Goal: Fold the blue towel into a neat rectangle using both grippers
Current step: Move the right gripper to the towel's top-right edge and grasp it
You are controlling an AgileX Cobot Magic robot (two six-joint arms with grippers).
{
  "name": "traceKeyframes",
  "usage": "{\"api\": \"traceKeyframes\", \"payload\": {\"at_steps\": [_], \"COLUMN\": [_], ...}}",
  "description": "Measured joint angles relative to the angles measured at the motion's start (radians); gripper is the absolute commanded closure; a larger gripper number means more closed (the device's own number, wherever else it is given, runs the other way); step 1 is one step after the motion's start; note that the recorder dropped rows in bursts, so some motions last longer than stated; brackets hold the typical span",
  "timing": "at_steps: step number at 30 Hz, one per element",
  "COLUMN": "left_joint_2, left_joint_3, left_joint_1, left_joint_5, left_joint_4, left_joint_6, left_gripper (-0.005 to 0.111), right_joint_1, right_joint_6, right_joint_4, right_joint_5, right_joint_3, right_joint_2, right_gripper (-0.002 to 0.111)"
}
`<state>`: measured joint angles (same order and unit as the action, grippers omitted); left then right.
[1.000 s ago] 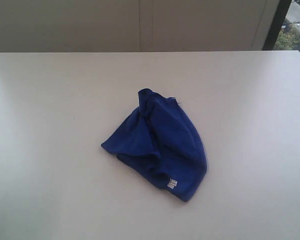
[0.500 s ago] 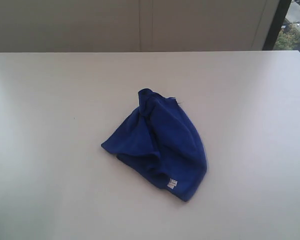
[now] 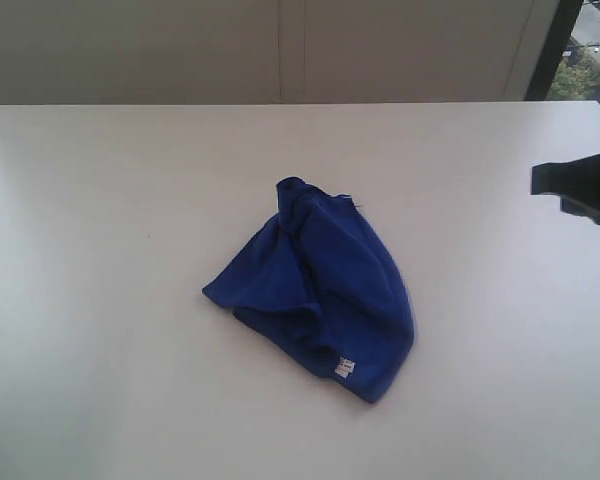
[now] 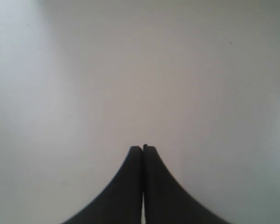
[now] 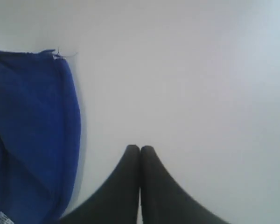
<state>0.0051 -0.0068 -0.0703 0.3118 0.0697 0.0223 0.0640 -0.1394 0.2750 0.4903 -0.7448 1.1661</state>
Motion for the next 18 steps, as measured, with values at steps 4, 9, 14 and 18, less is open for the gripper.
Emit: {"api": "traceKeyframes", "payload": {"at_steps": [4,9,14,18], "left_joint_2": [0.000,0.000,0.000,0.000], "left_joint_3": [0.000,0.000,0.000,0.000], "left_joint_1": [0.000,0.000,0.000,0.000], "left_joint_5": [0.000,0.000,0.000,0.000], "left_joint_4": [0.000,0.000,0.000,0.000], "left_joint_6": [0.000,0.000,0.000,0.000], "left_gripper": [0.107,0.107,0.107,0.107], "right_joint_1": [0.000,0.000,0.000,0.000], "right_joint_6": [-0.197,-0.517,-0.752,-0.939], "right_joint_4": [0.225,0.555,0.824,1.019], "right_joint_5": [0.011,0.086,0.142,0.210], "right_joint_3": [-0.077,-0.223,-0.332,-0.405], "right_joint_2": [0.182,0.406,0.589,0.727], "right_gripper": [0.108,0.108,0.106,0.090]}}
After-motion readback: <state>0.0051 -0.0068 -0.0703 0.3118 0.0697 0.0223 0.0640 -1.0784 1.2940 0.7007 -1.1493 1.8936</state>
